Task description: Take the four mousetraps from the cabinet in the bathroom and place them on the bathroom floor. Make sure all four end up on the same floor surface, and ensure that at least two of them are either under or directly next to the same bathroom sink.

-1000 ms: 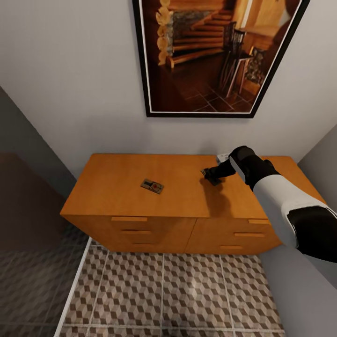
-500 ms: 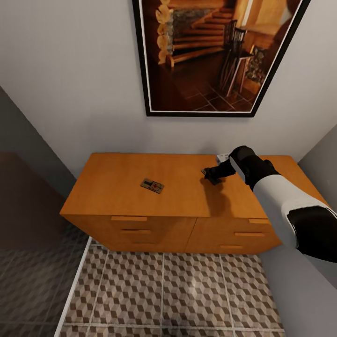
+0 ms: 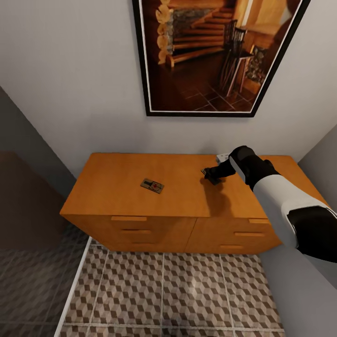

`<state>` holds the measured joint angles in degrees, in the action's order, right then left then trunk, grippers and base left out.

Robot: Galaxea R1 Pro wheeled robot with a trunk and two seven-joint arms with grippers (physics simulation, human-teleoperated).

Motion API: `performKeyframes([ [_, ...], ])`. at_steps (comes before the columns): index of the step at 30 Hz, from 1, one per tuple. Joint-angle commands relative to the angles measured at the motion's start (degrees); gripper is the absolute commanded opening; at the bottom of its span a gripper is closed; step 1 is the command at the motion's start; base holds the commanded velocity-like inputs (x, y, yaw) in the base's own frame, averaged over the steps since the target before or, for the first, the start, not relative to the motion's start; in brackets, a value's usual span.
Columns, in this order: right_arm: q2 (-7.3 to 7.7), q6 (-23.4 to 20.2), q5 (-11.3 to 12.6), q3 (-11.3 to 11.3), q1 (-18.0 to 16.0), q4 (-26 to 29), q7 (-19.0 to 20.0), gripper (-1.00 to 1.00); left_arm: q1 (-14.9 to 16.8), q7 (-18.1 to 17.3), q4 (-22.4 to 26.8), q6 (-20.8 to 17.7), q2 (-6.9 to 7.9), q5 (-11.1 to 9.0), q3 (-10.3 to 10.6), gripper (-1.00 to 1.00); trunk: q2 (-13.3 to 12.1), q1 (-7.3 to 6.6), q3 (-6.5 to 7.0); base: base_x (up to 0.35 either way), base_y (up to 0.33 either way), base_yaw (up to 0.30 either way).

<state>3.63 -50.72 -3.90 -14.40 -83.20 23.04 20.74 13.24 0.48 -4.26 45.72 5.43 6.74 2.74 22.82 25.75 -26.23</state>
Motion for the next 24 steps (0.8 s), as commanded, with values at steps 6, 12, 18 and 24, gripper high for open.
performKeyframes([
  [6, 0.06, -0.2, -0.4, -0.2, 0.0, 0.1, 0.4, 1.00, 0.1, 0.1, -0.2, 0.3, -0.03, 0.0, 0.2, 1.00, 0.1, 0.03, -0.21, 0.000, 0.000, 0.000],
  [12, 0.06, -0.2, -0.4, -0.3, 0.0, 0.1, 0.4, 1.00, 0.1, 0.1, -0.2, 0.3, -0.02, 0.0, 0.2, 1.00, 0.1, 0.03, -0.55, 0.000, 0.000, 0.000],
  [18, 0.06, -0.2, -0.4, -0.2, 0.0, 0.1, 0.4, 1.00, 0.1, 0.1, -0.2, 0.3, 0.00, 0.0, 0.2, 1.00, 0.1, 0.03, -0.70, 0.000, 0.000, 0.000],
  [24, 0.06, -0.2, -0.4, -0.3, 0.0, 0.1, 0.4, 1.00, 0.1, 0.1, -0.2, 0.3, -0.01, 0.0, 0.2, 1.00, 0.1, 0.03, -0.73, 0.000, 0.000, 0.000],
])
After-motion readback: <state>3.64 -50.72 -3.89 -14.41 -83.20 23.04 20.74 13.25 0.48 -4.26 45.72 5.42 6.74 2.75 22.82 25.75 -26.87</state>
